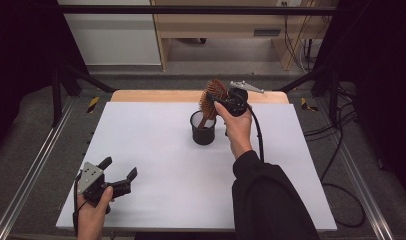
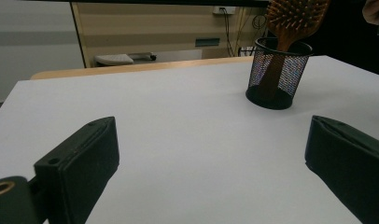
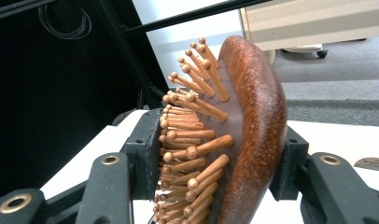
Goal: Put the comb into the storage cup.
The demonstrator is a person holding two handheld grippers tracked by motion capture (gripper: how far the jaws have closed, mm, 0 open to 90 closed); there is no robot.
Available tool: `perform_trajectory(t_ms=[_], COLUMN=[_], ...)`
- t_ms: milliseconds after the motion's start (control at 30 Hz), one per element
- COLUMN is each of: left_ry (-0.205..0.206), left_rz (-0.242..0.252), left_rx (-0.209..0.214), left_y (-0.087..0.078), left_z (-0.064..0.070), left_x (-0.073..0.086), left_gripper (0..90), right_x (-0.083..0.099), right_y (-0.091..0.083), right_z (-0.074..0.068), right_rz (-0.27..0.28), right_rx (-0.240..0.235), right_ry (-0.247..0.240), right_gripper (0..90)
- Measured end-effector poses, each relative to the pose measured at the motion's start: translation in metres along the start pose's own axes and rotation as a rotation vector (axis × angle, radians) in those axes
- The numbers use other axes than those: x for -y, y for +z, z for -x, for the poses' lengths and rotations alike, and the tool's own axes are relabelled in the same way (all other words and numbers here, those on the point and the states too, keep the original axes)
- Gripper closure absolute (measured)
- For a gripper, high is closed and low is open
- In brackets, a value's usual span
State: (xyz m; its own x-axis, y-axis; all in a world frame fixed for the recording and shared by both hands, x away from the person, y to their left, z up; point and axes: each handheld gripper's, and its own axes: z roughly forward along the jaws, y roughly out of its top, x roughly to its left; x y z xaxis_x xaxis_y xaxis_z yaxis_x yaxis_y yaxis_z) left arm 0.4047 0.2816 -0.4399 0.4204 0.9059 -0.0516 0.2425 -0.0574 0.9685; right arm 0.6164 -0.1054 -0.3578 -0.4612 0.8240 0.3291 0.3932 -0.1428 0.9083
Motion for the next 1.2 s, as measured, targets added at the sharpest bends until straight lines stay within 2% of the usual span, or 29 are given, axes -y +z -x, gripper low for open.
perform_trajectory(t_ms=[367,700,1200], left_ry=[0.001,0.001,0.001], left_rz=[0.01,0.007,0.004], left_rx=[0.0,0.002,0.005], left_y=[-0.001,-0.001,0.0], left_z=[0.0,0.0,0.0], left_x=[-0.001,0.0,0.0], left_gripper=[3.3,3.3,3.3], right_x=[0.0,-0.001,0.001], right_y=[0.001,0.0,0.0], right_z=[0.004,0.013,0.021], right_rz=[-0.008,-0.026,-0.041], right_rx=[-0.001,0.023,0.033], right_ry=[-0.01,-0.016,-0.014], right_gripper=[44.5,41.4,38.4])
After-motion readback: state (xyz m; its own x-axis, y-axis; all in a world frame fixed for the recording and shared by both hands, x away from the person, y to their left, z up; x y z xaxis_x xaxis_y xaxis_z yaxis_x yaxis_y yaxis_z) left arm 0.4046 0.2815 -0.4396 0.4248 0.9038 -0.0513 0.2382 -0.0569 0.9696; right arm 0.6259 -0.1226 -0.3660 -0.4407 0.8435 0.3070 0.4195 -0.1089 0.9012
